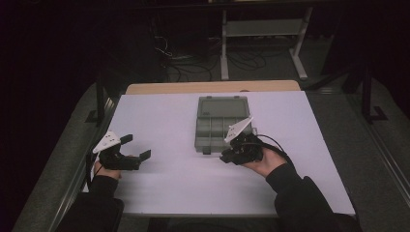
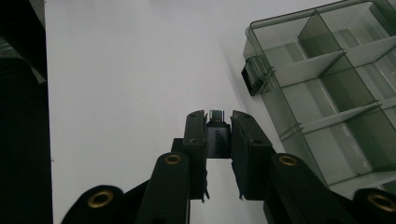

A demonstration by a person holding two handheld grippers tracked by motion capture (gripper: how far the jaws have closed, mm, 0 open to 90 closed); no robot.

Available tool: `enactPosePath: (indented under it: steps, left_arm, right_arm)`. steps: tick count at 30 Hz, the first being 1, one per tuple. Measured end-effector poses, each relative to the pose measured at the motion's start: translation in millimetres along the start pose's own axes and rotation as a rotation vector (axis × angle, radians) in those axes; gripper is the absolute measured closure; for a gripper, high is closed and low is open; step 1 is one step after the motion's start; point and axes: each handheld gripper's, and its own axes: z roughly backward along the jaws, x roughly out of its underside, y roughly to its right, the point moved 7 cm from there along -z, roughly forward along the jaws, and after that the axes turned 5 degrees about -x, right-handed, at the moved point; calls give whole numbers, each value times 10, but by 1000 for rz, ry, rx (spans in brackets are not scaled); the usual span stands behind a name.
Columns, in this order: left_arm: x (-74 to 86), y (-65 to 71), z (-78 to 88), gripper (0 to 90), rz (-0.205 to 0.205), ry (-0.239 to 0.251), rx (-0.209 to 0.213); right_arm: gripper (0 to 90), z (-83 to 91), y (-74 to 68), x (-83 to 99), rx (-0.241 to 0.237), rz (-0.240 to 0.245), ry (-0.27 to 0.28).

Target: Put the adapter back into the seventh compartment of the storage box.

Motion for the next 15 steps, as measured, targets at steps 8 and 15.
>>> enactPosePath:
  steps: [8, 15]
  left_arm:
    - [-1, 1, 2, 0, -1, 0, 0]
    - [-1, 1, 1, 0, 0, 1, 1]
  right_arm:
    - [755, 54, 56, -74, 8, 6, 0]
    - [755, 64, 108, -113, 10, -1, 7]
